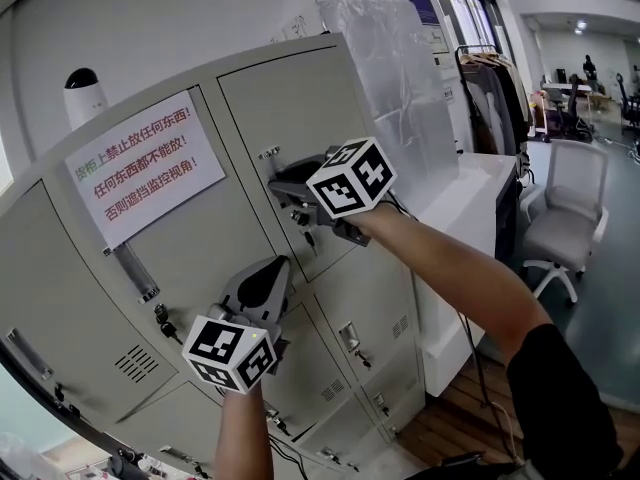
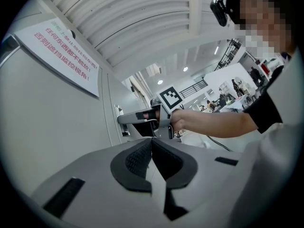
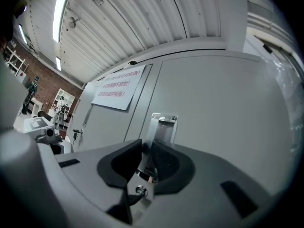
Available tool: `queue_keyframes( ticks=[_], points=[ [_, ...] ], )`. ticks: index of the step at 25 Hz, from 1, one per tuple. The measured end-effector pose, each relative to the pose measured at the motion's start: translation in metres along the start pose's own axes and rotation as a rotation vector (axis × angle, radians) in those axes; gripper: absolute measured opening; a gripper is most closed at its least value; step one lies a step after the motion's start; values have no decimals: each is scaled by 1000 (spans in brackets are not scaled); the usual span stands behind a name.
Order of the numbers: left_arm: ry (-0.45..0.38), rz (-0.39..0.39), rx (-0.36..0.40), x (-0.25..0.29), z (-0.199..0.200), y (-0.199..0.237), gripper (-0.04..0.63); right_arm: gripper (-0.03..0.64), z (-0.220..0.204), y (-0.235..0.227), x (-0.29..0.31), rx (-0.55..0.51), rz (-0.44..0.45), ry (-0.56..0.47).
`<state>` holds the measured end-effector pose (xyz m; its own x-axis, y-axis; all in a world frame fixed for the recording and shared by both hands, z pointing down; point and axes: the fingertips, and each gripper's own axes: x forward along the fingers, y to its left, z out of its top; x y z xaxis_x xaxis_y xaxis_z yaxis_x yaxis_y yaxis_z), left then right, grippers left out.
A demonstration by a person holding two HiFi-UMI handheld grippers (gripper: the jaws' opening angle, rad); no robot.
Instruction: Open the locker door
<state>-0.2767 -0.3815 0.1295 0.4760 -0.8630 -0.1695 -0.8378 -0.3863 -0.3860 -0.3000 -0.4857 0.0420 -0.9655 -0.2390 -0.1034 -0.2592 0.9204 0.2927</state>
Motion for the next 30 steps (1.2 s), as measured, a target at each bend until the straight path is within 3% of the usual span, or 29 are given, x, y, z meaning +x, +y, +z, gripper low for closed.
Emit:
queue_keyframes(
  ticks=[8, 30],
  points=[
    [9, 0, -13, 1, -6, -1, 15, 63, 1, 1, -5, 76, 49, -21],
    [13, -5, -16, 14, -5, -15, 15, 64, 12, 18, -61, 96, 167, -68]
  ],
)
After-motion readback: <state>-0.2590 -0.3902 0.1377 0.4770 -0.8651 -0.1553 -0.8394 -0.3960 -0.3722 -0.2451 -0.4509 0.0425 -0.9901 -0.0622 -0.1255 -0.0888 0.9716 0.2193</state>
